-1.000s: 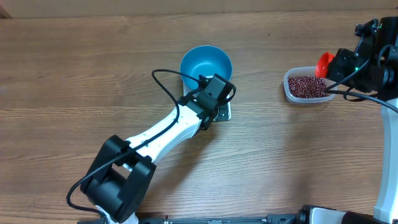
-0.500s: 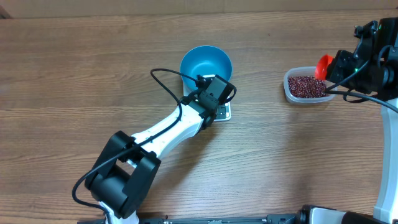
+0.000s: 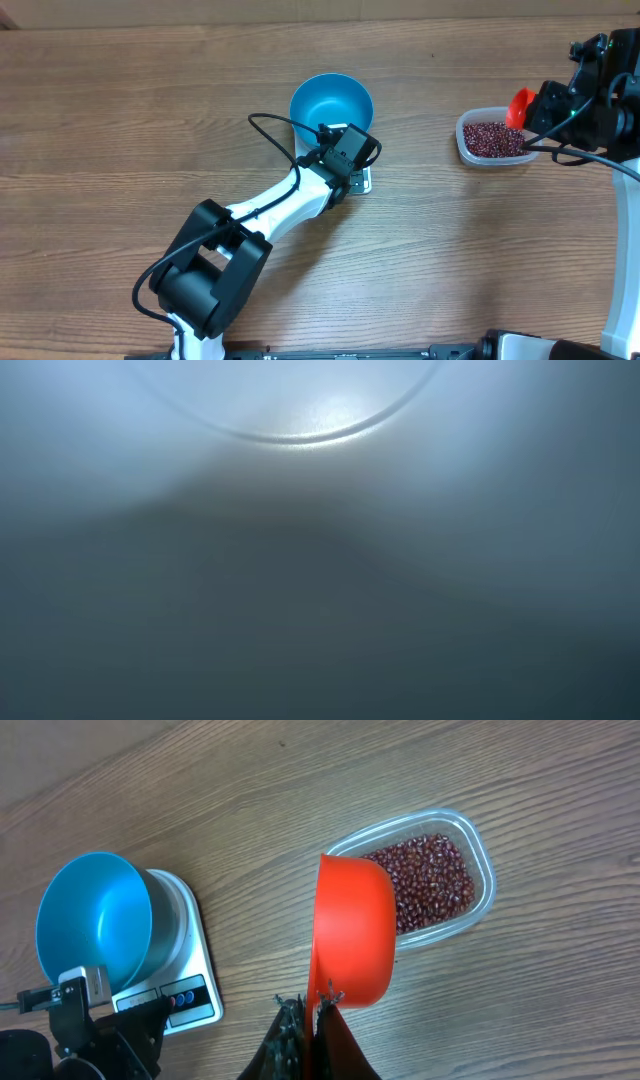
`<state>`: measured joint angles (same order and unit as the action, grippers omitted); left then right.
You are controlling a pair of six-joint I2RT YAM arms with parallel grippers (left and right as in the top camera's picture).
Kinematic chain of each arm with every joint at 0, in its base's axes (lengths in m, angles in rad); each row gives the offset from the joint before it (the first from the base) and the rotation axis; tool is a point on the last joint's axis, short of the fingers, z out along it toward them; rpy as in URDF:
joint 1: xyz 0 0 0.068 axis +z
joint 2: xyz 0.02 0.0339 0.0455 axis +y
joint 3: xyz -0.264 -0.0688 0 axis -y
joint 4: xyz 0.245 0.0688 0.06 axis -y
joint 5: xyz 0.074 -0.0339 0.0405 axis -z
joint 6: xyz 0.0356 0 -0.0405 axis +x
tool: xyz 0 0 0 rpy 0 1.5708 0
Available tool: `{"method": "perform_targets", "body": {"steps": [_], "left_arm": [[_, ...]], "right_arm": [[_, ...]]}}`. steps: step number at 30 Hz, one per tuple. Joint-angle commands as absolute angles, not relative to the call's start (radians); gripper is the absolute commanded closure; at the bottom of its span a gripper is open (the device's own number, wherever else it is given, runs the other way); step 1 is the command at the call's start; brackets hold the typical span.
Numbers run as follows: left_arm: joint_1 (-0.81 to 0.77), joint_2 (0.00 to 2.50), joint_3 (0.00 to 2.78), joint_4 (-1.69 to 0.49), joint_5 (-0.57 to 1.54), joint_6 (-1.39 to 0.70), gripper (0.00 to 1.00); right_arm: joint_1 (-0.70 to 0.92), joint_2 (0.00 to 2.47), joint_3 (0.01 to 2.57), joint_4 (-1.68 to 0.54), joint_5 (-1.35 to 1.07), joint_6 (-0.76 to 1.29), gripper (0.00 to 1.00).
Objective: Scoop item into bowl and weigh 150g on scale
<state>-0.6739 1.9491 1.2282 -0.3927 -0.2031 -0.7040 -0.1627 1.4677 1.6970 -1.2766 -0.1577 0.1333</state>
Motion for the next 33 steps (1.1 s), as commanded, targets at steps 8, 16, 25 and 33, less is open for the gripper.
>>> {"method": "perform_targets", "body": {"steps": [8,16,25,33], "left_arm": [[-0.678,1.976,1.214,-0.391,-0.216,-0.711,0.96],[-0.678,1.99,1.214,-0.388,-0.193,-0.711,0.95],[-0.677,2.013,1.214,-0.387,-0.181,-0.712,0.96],[-0.673,2.018,1.214,-0.388,-0.159,-0.711,0.96]], "right_arm": [[-0.162,1.456,1.706,-1.282,-0.158,0.128,0.96],[-0.162,1.456,1.706,-1.282,-0.158,0.128,0.96],[-0.162,1.456,1.706,-1.295,-0.158,0.128,0.96],[-0.162,1.456,1.706,-1.297,-0.158,0.128,0.96]]}}
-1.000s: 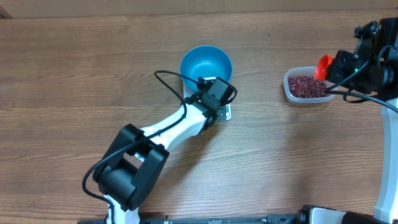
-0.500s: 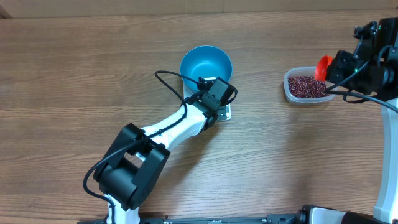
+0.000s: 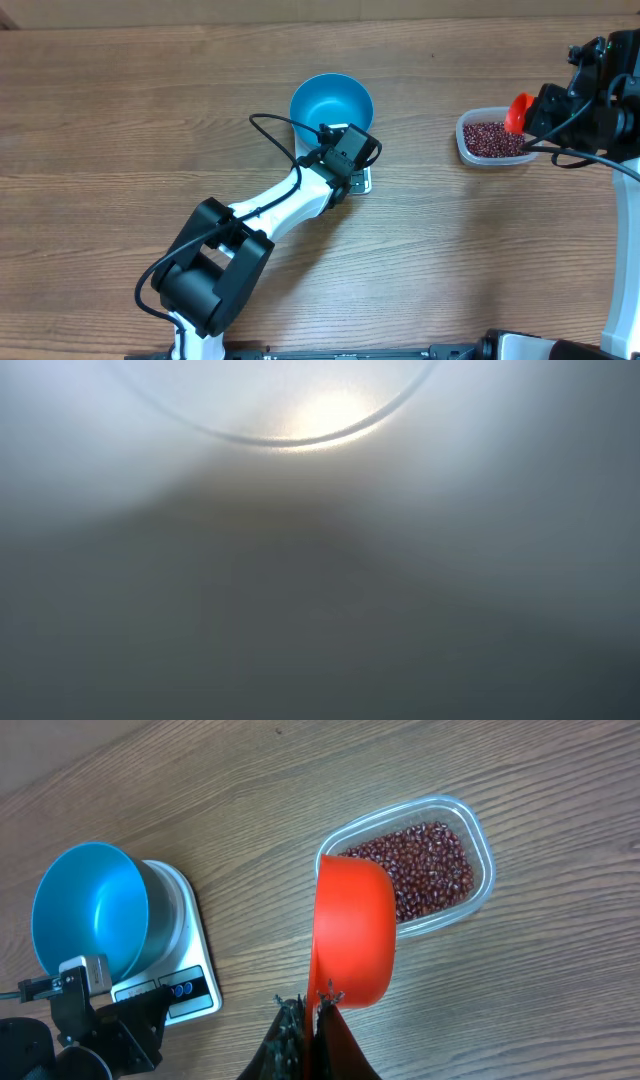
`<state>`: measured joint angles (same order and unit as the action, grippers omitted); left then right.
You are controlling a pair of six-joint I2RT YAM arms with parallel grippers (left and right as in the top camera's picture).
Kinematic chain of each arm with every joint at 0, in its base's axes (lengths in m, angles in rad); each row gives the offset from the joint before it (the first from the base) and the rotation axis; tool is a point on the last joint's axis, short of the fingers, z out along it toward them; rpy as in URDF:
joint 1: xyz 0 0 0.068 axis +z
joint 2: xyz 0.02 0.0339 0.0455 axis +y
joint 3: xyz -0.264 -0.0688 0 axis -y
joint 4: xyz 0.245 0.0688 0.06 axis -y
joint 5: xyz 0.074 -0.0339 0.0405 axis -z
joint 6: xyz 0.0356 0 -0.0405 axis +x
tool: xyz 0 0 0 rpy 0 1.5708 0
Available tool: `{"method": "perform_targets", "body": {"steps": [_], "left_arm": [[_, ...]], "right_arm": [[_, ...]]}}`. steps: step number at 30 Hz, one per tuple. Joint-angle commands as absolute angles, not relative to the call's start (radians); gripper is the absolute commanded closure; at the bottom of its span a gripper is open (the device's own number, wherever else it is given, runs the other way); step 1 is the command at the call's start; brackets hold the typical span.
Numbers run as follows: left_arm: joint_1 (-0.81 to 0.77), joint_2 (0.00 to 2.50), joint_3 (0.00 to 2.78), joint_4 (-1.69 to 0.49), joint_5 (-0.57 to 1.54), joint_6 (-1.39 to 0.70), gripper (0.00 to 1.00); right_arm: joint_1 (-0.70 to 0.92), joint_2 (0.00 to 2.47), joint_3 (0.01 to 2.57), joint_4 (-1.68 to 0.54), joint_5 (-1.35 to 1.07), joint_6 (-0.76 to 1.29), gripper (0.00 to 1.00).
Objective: Scoop item into bowl and weigh 150g on scale
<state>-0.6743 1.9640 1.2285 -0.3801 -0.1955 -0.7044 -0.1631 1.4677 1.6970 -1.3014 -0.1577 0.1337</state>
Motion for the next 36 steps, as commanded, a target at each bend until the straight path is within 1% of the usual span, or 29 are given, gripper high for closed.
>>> {"method": "perform_targets", "body": {"steps": [1,6,12,18,23,27,33,36], "left_arm": [[-0.673,2.018,1.214,-0.388,-0.159,-0.711,0.96],[-0.674,2.011,1.231,-0.4,-0.156,-0.706,0.96],[-0.675,1.934,1.332,-0.552,-0.156,-0.646,0.96],[-0.675,1.802,1.447,-0.703,-0.152,-0.554,0.96],[-0.672,1.674,1.499,-0.757,-0.111,-0.438,0.96],[-0.653,1.583,1.5,-0.799,-0.105,-0.391,0.96],[-0.555,1.497,1.5,-0.879,-0.027,-0.174,0.96],[-0.484,1.492,1.5,-0.892,0.104,-0.031,0.96]], "right_arm": [[-0.162,1.456,1.706,-1.297,-0.158,0.128,0.96],[-0.162,1.456,1.706,-1.297,-0.157,0.128,0.96],[-0.162,1.456,1.706,-1.296,-0.157,0.128,0.96],[-0.162,1.456,1.706,-1.293,-0.158,0.128,0.96],[-0.162,1.456,1.706,-1.288,-0.158,0.129,0.96],[-0.162,1.456,1.706,-1.287,-0.158,0.128,0.96],[-0.162,1.456,1.706,-1.283,-0.158,0.128,0.96],[-0.162,1.456,1.706,-1.28,-0.158,0.128,0.96]]}}
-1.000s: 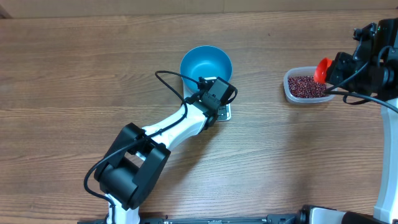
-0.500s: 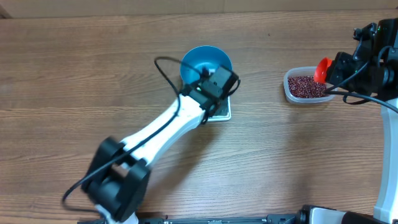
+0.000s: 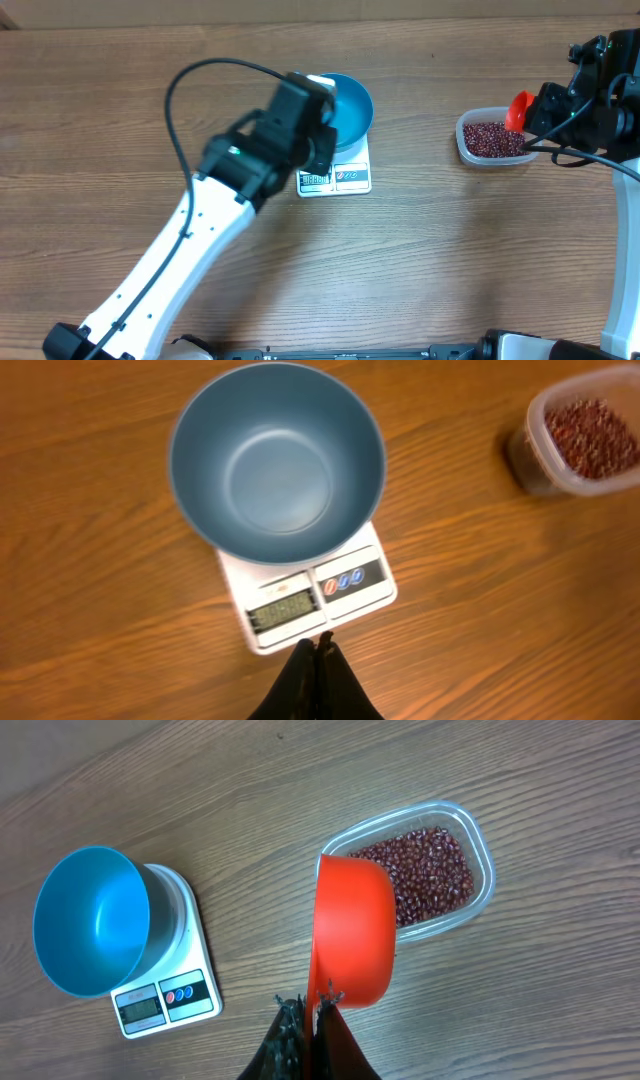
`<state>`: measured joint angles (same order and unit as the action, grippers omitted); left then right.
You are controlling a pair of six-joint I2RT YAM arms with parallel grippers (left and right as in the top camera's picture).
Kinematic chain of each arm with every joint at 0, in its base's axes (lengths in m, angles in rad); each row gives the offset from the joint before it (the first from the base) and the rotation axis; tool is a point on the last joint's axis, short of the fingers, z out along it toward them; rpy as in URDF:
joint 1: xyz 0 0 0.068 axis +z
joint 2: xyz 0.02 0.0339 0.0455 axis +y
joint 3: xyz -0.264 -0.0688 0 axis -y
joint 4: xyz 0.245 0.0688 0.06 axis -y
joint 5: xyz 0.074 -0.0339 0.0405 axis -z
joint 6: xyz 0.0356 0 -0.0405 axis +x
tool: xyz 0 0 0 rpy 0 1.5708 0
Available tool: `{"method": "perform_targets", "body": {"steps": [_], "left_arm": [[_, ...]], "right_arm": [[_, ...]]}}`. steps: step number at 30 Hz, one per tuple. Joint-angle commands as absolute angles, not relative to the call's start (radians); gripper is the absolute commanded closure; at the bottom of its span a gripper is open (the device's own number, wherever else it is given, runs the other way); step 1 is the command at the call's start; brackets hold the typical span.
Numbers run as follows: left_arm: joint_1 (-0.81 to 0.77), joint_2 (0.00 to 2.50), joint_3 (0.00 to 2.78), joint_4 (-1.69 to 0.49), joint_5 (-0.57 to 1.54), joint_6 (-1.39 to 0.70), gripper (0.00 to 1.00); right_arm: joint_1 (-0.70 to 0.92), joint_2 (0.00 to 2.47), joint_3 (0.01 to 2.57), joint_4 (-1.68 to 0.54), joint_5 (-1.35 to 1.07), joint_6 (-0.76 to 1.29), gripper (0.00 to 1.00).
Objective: Scoop item into bowl and weigh 150g on scale
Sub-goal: 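Raise the left gripper back from the scale and hold beside the bowl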
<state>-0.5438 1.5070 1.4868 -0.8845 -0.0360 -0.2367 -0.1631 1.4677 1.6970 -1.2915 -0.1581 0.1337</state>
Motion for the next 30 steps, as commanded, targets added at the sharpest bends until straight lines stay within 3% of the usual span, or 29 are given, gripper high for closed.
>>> {"method": "perform_targets", "body": {"steps": [1,6,11,19,30], "left_arm": [[-0.456,1.493,1.499,-0.896,0.16,0.019,0.95],[-0.345,1.496,1.489,-0.909,0.306,0.123,0.95],[-0.327,1.495,1.427,-0.896,0.304,0.172,0.96],[-0.334,1.495,1.234,-0.686,0.276,0.062,0.96],[-0.342,1.42,1.22,-0.742,0.189,0.029,0.96]], "right_arm": [[-0.162,1.456,1.706,-1.279,-0.158,0.128,0.96],[-0.162,1.456,1.706,-1.278,-0.158,0.128,0.96],[-0.162,1.456,1.706,-1.274,-0.158,0.129,0.96],[-0.162,1.457,1.706,-1.28,-0.158,0.129,0.96],[-0.162,1.456,1.706,-1.28,-0.158,0.129,0.96]]}}
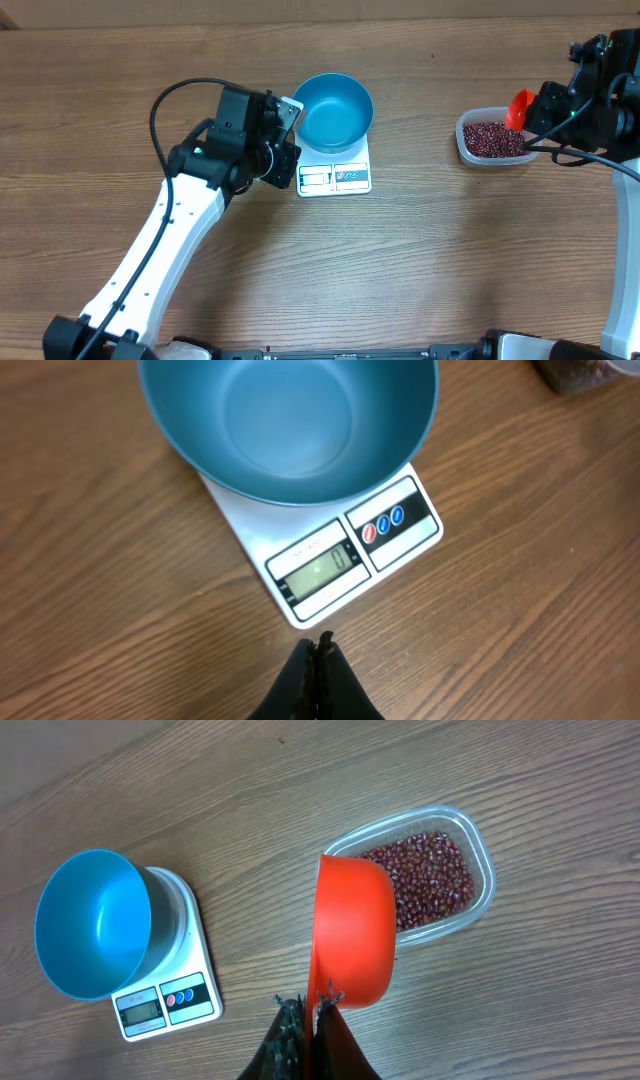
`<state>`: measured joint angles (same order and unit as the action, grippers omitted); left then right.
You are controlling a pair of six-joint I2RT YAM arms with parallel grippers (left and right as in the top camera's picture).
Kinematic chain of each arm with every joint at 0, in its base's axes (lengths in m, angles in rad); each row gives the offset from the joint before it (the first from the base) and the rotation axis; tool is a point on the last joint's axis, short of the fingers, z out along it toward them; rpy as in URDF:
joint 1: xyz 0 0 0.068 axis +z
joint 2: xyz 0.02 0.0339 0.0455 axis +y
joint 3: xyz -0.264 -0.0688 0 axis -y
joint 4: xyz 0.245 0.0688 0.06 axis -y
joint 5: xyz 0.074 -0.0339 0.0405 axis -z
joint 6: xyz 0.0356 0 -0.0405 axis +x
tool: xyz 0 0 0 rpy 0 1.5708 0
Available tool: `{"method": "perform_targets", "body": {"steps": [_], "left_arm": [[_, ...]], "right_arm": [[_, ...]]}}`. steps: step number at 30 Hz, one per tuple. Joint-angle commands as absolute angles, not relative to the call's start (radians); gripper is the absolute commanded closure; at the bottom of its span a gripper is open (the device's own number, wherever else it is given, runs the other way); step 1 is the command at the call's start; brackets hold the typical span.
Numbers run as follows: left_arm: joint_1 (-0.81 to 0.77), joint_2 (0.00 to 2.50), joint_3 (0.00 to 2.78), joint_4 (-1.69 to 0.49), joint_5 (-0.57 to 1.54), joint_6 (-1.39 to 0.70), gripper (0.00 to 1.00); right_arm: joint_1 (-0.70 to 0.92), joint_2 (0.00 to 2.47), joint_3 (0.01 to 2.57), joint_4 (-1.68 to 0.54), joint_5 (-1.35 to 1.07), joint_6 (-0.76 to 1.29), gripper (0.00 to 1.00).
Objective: Scoop item into bowl and weigh 150g on scale
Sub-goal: 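Raise the left gripper back from the scale and hold beside the bowl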
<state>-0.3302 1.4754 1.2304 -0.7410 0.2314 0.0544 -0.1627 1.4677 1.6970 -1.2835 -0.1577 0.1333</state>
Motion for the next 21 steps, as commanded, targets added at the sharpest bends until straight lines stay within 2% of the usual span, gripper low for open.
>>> {"method": "perform_targets", "body": {"steps": [1,14,15,17,19,21], "left_arm": [[-0.342,1.411,1.213,-0.735,0.173,0.019,0.96],[-0.361,1.399,1.098,-0.616,0.184,0.022,0.96],[-0.36,1.399,1.098,-0.616,0.184,0.022,0.92],[-0.36,1.399,1.098,-0.617,0.184,0.022,0.63],[-0.36,1.399,1.098,-0.619,0.184,0.022,0.49],[-0.36,1.399,1.098,-0.624,0.184,0.022,0.3]], "right_arm": [[-0.162,1.457,1.706,-1.28,-0.158,0.129,0.96],[-0.162,1.459,1.706,-1.28,-0.158,0.129,0.96],[-0.162,1.459,1.706,-1.28,-0.158,0.13,0.96],[-0.162,1.462,1.706,-1.281,-0.159,0.13,0.96],[-0.162,1.465,1.706,-1.281,-0.159,0.13,0.96],[-0.162,1.465,1.706,-1.281,-0.159,0.13,0.96]]}}
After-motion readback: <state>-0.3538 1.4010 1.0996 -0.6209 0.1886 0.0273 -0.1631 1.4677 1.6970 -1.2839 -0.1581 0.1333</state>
